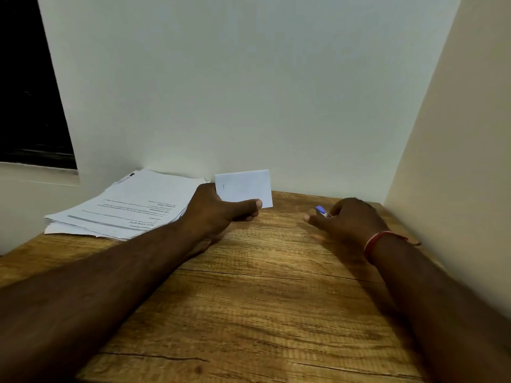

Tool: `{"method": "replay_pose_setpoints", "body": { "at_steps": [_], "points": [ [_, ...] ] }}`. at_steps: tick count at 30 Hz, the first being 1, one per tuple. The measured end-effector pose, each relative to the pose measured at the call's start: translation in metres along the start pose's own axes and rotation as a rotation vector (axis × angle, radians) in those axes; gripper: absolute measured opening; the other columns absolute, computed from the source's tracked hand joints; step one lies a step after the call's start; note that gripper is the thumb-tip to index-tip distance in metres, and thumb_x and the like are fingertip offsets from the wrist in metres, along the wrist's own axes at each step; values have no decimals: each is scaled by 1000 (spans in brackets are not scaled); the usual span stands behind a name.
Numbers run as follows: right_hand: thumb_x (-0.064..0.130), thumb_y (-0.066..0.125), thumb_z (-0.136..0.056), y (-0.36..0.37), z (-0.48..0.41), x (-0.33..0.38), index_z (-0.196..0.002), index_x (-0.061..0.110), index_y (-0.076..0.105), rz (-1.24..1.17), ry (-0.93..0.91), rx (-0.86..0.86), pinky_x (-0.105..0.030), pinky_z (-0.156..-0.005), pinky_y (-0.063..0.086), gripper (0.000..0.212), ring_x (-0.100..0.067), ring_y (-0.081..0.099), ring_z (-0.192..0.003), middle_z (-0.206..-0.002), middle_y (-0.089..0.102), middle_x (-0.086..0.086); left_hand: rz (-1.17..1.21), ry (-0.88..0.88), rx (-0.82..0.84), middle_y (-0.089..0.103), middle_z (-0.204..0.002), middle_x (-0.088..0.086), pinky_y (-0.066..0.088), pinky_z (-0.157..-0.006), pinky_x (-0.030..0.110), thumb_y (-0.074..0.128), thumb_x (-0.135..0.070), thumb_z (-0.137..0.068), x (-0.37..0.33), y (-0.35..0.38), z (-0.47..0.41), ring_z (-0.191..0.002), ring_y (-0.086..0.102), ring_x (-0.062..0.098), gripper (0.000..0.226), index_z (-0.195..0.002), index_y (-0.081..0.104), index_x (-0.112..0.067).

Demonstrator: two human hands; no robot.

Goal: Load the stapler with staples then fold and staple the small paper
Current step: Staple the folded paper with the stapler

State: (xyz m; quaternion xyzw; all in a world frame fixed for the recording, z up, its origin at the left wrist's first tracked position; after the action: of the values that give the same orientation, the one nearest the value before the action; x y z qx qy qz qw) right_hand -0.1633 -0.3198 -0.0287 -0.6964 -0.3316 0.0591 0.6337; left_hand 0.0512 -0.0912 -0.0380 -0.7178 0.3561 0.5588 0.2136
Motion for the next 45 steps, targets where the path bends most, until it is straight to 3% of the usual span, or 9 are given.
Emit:
{"method": "replay_pose_setpoints", "body": {
  "at_steps": [5,10,12,16,23,32,36,40,45],
  "points": [
    [41,85,-93,5,12,14,-89,27,75,11,-88,107,-34,-80,52,18,-17,67,-94,-98,75,1,12,8,-16,83,-102,29,71,-86,45,98,-2,-82,1,-4,-4,-84,82,32,46,-122,77,5],
    [32,69,-107,10,27,40,-110,22,68,-426,-178,92,-31,-72,54,10,-14,72,-89,-99,78,2,38,-1,-26,84,-101,27,70,-88,46,99,-3,-82,2,-3,-5,-86,83,32,46,-122,77,5],
    [23,63,-111,17,39,57,-122,16,68,-731,-186,185,-23,-68,59,14,-12,72,-80,-97,79,-3,49,2,-27,84,-100,26,70,-87,44,97,-2,-83,1,-2,-4,-85,83,31,43,-120,78,6],
    [23,58,-113,32,59,76,-125,18,67,-922,-137,342,-24,-55,51,16,-10,57,-55,-73,62,-7,62,10,-33,85,-99,24,71,-84,40,96,-2,-85,-1,-1,-3,-84,83,29,39,-119,78,4],
    [38,50,-115,43,64,91,-123,2,69,-1523,-56,540,-36,-64,43,42,-19,56,-72,-94,65,-10,74,17,4,85,-97,22,70,-80,36,95,-3,-86,-3,5,0,-83,83,28,39,-120,78,4],
    [28,71,-99,42,64,95,-130,2,75,-1474,-257,511,-35,-78,52,41,-18,65,-89,-105,72,-11,60,54,9,85,-105,23,69,-85,41,96,-7,-86,-5,5,-1,-90,83,30,41,-123,80,0],
    [25,73,-100,37,63,92,-131,13,78,-1328,-318,404,-36,-81,56,33,-19,65,-85,-102,74,-14,57,62,16,86,-109,17,71,-85,41,97,-7,-86,-8,7,2,-92,85,26,45,-126,79,-5],
    [22,68,-106,20,71,94,-128,24,76,-1112,-429,208,-21,-76,60,24,-11,73,-83,-98,81,-7,59,76,-3,85,-110,13,71,-83,39,99,-10,-83,-9,5,2,-93,85,25,48,-126,77,-12],
    [10,70,-104,12,74,99,-125,26,73,-1110,-460,100,-17,-75,61,27,-12,81,-98,-108,83,-2,71,73,-66,82,-112,11,72,-87,45,104,-12,-74,-4,2,-1,-106,82,27,53,-121,79,-17]
  ]
}}
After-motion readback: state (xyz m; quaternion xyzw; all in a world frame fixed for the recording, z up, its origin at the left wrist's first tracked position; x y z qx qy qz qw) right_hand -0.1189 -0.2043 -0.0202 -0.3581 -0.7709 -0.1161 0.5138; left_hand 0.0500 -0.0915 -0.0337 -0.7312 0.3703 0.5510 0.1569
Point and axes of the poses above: each hand's wrist, its own z-axis away from the middle knuckle, its own y-axis out of the palm, x = y × z, the point moved 7 cm from there along -z, towards the middle knuckle
